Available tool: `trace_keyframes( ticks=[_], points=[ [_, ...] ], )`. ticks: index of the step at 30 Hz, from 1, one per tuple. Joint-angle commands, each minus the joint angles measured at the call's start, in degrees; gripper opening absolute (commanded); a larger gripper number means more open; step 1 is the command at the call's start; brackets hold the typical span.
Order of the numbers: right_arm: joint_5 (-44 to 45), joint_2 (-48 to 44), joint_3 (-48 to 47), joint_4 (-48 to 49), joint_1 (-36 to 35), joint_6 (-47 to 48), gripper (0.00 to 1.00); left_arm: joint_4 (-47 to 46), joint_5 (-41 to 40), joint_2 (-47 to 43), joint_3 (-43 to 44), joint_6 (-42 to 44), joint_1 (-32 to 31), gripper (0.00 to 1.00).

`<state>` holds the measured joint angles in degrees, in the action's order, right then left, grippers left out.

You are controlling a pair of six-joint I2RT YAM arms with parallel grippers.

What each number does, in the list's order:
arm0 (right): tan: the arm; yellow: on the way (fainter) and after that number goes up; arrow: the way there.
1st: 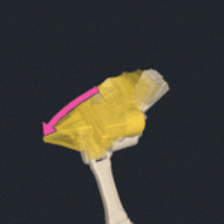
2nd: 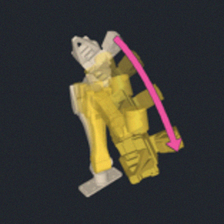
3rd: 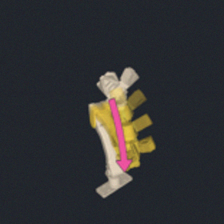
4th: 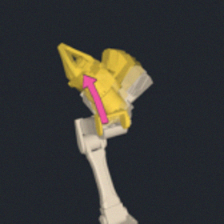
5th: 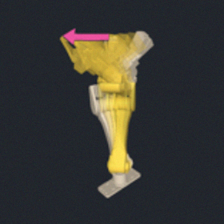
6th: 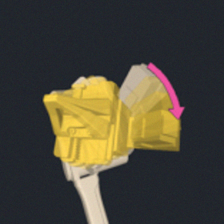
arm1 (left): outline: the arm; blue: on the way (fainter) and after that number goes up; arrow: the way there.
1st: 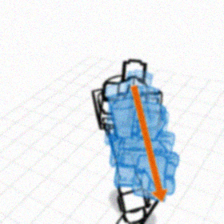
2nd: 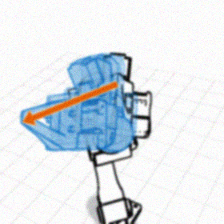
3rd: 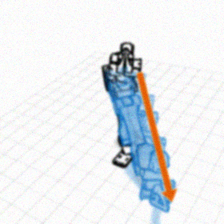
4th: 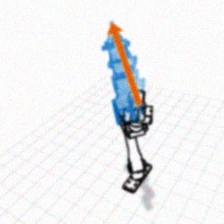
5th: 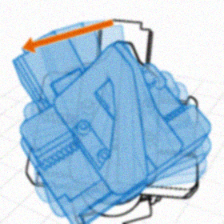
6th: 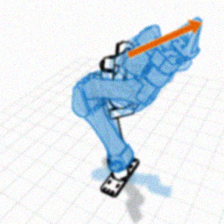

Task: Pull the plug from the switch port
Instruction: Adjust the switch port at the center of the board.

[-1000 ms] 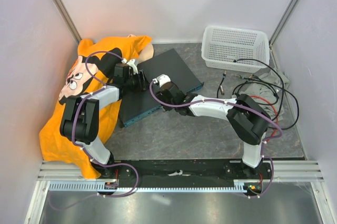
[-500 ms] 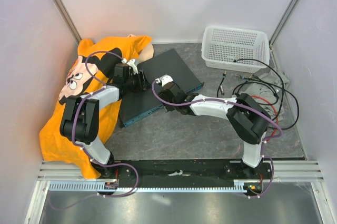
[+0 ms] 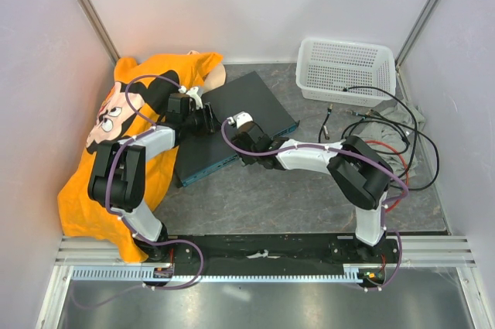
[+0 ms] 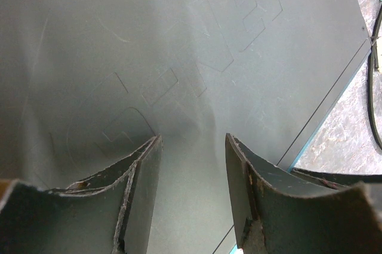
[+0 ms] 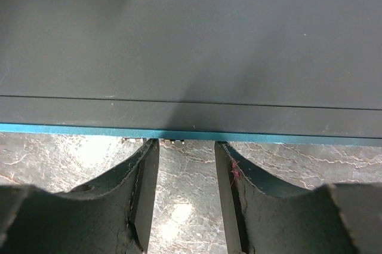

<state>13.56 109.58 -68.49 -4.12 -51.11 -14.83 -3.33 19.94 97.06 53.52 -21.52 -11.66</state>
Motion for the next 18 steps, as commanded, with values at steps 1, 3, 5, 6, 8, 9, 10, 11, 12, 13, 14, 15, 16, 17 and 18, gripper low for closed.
trace_keyframes(
  ticks=[1, 3, 5, 6, 8, 9, 10, 11, 12, 13, 14, 15, 16, 17, 18],
  points=[
    [0.32, 1.16, -3.14, 2.18, 0.14, -0.11, 0.50, 6.94, -2.28, 3.40, -1.75, 1.22, -0.20, 0.56],
    [0.41, 1.60, -3.67, 2.62, 0.22, 0.59, 0.49, 6.94, -2.28, 3.40, -1.75, 1.22, -0.20, 0.56],
    [0.76, 2.30, -4.46, 2.98, 0.14, 1.12, 0.49, 6.94, -2.37, 3.40, -1.66, 1.13, -0.20, 0.55],
    [1.37, 2.65, -4.55, 3.15, 0.14, 1.47, 0.47, 6.94, -2.37, 3.49, -1.57, 1.13, -0.20, 0.56],
    [1.47, 2.92, -5.34, 3.59, 0.14, 2.43, 0.41, 7.11, -2.37, 3.58, -1.57, 1.13, -0.20, 0.56],
    [1.38, 2.92, -5.51, 3.77, 0.14, 2.79, 0.39, 7.03, -2.37, 3.58, -1.66, 1.13, -0.20, 0.55],
    [0.94, 3.01, -6.04, 3.59, 0.14, 3.66, 0.38, 7.02, -2.37, 3.49, -1.66, 1.13, -0.20, 0.56],
    [0.59, 2.92, -6.13, 3.68, 0.14, 4.02, 0.37, 7.02, -2.28, 3.49, -1.66, 1.13, -0.20, 0.55],
    [0.33, 2.75, -6.39, 3.68, 0.14, 4.19, 0.36, 7.02, -2.37, 3.49, -1.57, 1.04, -0.20, 0.56],
    [0.06, 2.66, -6.66, 3.68, 0.14, 4.28, 0.35, 7.02, -2.37, 3.49, -1.57, 1.04, -0.20, 0.56],
    [-0.03, 2.40, -6.74, 3.68, 0.22, 4.28, 0.34, 7.02, -2.45, 3.49, -1.57, 1.13, -0.20, 0.56],
    [-0.29, 2.31, -6.92, 3.68, 0.05, 4.63, 0.32, 7.02, -2.54, 3.49, -1.57, 1.04, -0.20, 0.56],
    [-0.46, 2.13, -7.10, 3.59, -0.04, 5.24, 0.27, 7.02, -2.46, 3.58, -1.49, 1.04, -0.20, 0.56],
    [-0.21, 1.69, -7.18, 3.77, -0.13, 5.60, 0.25, 7.11, -2.45, 3.49, -1.49, 1.04, -0.20, 0.56],
    [0.06, 1.52, -7.27, 3.51, -0.39, 5.86, 0.24, 7.03, -2.45, 3.49, -1.57, 1.04, -0.20, 0.56]
  ],
)
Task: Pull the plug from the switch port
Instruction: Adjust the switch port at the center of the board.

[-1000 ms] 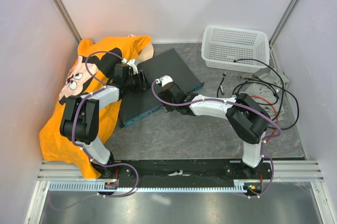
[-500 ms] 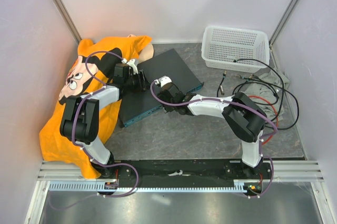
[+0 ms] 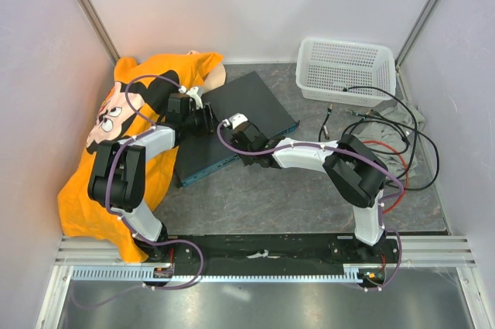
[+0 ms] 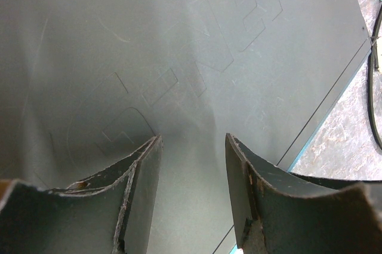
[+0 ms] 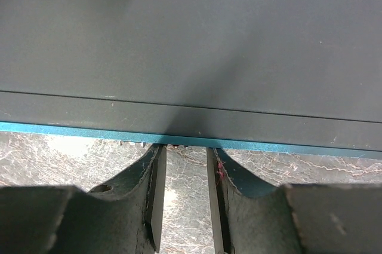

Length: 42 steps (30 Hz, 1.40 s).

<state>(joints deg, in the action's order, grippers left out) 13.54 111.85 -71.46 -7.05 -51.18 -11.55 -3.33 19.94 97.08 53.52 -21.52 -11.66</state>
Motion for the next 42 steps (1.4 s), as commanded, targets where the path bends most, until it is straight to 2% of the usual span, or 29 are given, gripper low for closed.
trace_keyframes(
  ticks=[1, 4, 6, 13, 20, 21, 22, 23, 25, 27, 28, 29, 32, 42],
  points=[
    [0.34, -1.02, -4.21, 6.09, -0.33, 2.76, 0.22, 7.11, -2.45, 3.47, -1.49, 1.04, -0.20, 0.56],
    [-0.88, -1.99, -3.51, 5.30, -0.50, 3.82, 0.05, 7.03, -2.54, 3.64, -1.40, 0.95, -0.20, 0.56],
    [-2.46, -2.78, -2.90, 4.59, -0.68, 4.17, 0.00, 7.11, -2.54, 3.73, -1.31, 0.95, -0.20, 0.56],
    [-4.75, -8.22, 6.31, 1.25, -1.38, 2.68, 0.00, 7.29, -2.45, 4.17, -0.70, 0.86, -0.20, 0.56],
    [-4.05, -13.76, 12.66, 2.12, -1.29, 1.89, 0.01, 7.55, -2.37, 4.61, -0.08, 0.78, -0.20, 0.56],
    [-3.53, -14.03, 12.75, 2.82, -1.38, 1.54, 0.02, 7.55, -2.37, 4.61, -0.08, 0.78, -0.20, 0.56],
    [-3.43, -14.12, 12.49, 4.40, -1.38, 1.36, 0.18, 7.55, -2.37, 4.61, -0.08, 0.78, -0.20, 0.56],
    [-3.00, -14.29, 12.14, 5.02, -1.38, 1.70, 0.26, 7.64, -2.19, 4.61, -0.17, 0.78, -0.20, 0.56],
    [-2.73, -13.60, 10.74, 6.26, -1.29, 2.23, 0.37, 7.55, -2.28, 4.52, -0.17, 0.78, -0.20, 0.56],
    [-0.80, -12.72, 9.59, 6.61, -1.38, 2.76, 0.41, 7.55, -2.19, 4.52, -0.17, 0.78, -0.21, 0.56],
    [-0.36, -11.67, 8.19, 8.00, -1.38, 3.02, 0.50, 7.55, -2.19, 4.44, -0.25, 0.78, -0.20, 0.56],
    [-0.10, -11.14, 7.48, 8.28, -1.38, 3.29, 0.53, 7.55, -2.10, 4.44, -0.34, 0.86, -0.20, 0.56],
    [-0.09, -9.03, 4.76, 8.81, -1.38, 3.82, 0.56, 7.38, -2.02, 4.35, -0.61, 0.78, -0.29, 0.56],
    [1.84, -3.92, -0.52, 7.41, -1.21, 4.44, 0.50, 7.11, -2.10, 3.82, -1.13, 0.86, -0.20, 0.56]
  ],
)
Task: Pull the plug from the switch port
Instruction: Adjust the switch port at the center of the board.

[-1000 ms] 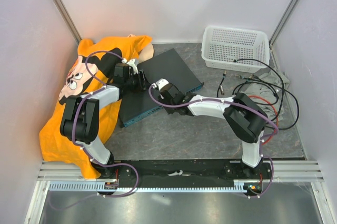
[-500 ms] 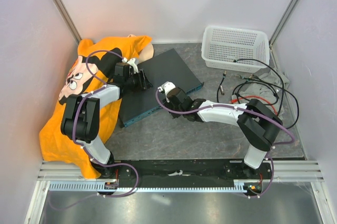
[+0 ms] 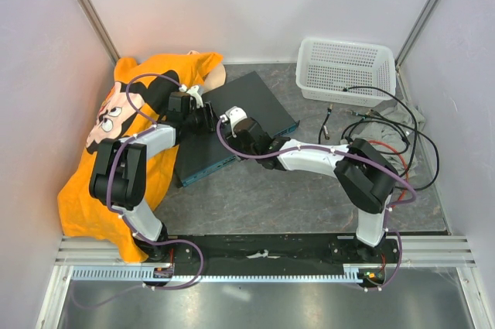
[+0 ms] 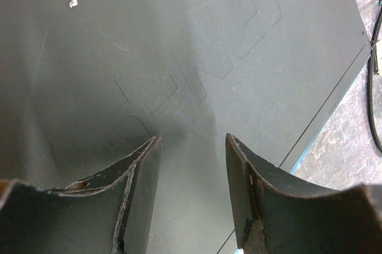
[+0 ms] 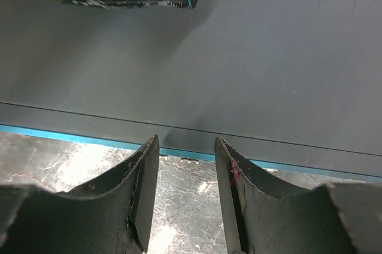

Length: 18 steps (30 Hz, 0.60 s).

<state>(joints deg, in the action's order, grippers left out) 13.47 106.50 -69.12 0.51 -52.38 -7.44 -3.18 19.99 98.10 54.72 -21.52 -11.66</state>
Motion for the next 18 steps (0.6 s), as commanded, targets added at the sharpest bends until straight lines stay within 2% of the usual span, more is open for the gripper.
trace_keyframes(
  ticks=[1, 10, 18],
  points=[
    [1.47, 1.61, -2.86, -0.42, -0.09, -0.55, 0.50, 6.96, -2.15, 2.79, -2.34, 0.86, -0.20, 0.56],
    [0.68, -3.66, 2.15, -3.94, -0.09, -2.05, 0.49, 6.96, -2.32, 3.23, -1.90, 0.78, -0.29, 0.56],
    [-0.82, -1.30, 0.84, -2.98, 0.09, -2.14, 0.49, 7.75, -2.15, 3.58, -1.28, 1.04, -0.29, 0.56]
  ],
)
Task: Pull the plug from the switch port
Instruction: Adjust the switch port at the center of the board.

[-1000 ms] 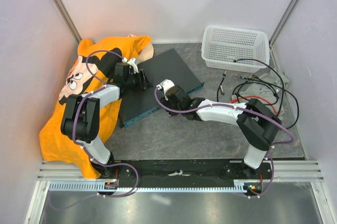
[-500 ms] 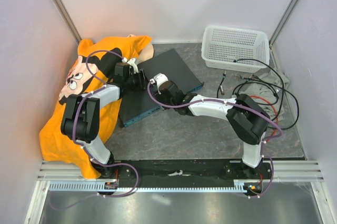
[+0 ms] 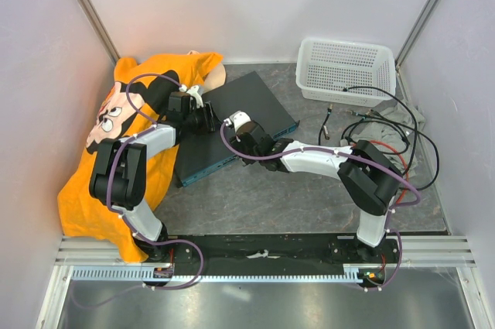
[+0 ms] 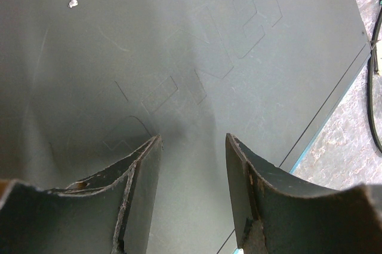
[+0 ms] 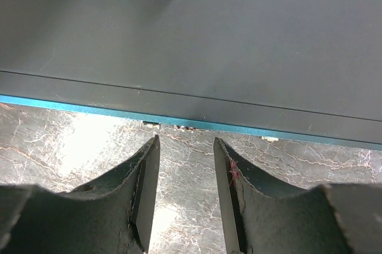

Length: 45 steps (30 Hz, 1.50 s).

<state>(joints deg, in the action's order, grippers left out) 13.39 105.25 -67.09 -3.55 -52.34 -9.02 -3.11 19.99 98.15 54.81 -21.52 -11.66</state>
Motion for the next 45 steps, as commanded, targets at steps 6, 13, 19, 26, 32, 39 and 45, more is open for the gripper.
trace_keyframes(
  ticks=[6, 13, 19, 26, 32, 39, 45],
  points=[
    [0.76, 2.24, -2.52, 0.65, 0.48, -1.00, 0.50, 7.42, -2.23, 3.19, -1.81, 1.04, -0.29, 0.56],
    [-0.20, 2.94, -3.40, 0.30, 0.92, -1.62, 0.51, 7.33, -2.32, 3.37, -1.63, 1.04, -0.20, 0.56],
    [-7.14, 2.24, -3.84, 0.48, 0.39, -2.76, 0.63, 7.33, -2.41, 3.45, -1.46, 1.04, -0.29, 0.56],
    [-6.62, 2.33, -3.92, 1.09, 0.13, -3.11, 0.61, 7.33, -2.32, 3.19, -1.72, 1.22, -0.21, 0.56],
    [-4.69, 4.17, -5.94, 1.62, -0.22, -2.32, 0.61, 7.16, -2.41, 3.10, -1.90, 1.13, -0.20, 0.56],
    [-4.07, 7.51, -8.40, 1.44, -0.48, -3.02, 0.59, 6.98, -2.59, 2.75, -2.42, 1.22, -0.20, 0.56],
    [-2.84, 8.83, -9.29, 1.44, -0.57, -4.17, 0.46, 6.89, -2.67, 2.75, -2.42, 1.22, -0.20, 0.56]
  ],
)
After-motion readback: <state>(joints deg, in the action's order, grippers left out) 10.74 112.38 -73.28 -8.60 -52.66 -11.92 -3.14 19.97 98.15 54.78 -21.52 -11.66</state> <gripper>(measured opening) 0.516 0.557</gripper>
